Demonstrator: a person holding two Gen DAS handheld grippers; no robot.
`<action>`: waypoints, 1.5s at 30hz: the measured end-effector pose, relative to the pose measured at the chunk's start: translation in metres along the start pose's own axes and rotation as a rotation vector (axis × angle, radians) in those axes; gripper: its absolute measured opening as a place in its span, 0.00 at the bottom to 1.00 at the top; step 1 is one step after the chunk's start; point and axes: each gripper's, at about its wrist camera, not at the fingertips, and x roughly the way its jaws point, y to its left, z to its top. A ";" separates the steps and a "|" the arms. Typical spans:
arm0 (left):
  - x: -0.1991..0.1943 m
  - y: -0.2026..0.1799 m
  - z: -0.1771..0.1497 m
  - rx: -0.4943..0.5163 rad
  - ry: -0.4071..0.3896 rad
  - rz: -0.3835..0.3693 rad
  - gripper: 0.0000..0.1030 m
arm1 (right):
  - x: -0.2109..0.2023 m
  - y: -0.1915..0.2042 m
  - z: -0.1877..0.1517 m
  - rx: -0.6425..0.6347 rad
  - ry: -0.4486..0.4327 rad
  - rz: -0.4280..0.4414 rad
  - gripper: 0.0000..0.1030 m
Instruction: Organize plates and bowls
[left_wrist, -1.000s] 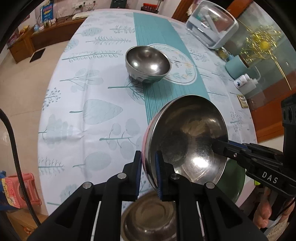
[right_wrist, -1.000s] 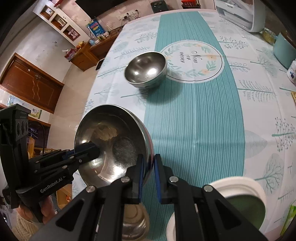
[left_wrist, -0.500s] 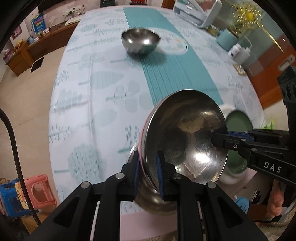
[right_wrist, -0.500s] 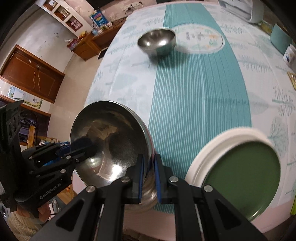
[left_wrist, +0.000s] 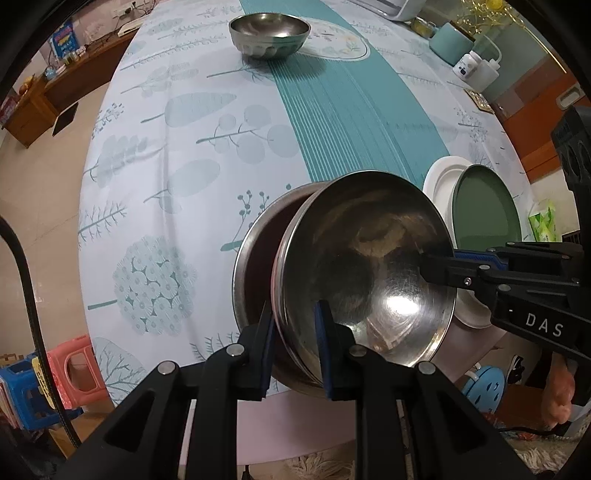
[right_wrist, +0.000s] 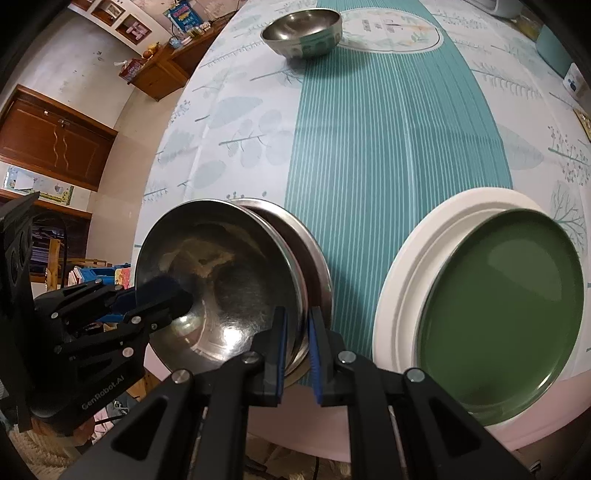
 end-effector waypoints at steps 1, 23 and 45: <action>0.001 0.001 0.000 -0.002 0.003 -0.001 0.17 | 0.001 0.000 0.000 0.000 0.003 0.000 0.11; -0.010 -0.003 0.008 0.008 -0.039 0.014 0.49 | 0.005 0.010 0.003 -0.051 0.018 -0.025 0.12; -0.042 -0.016 0.020 0.036 -0.107 0.024 0.56 | -0.026 0.016 0.009 -0.099 -0.044 -0.036 0.12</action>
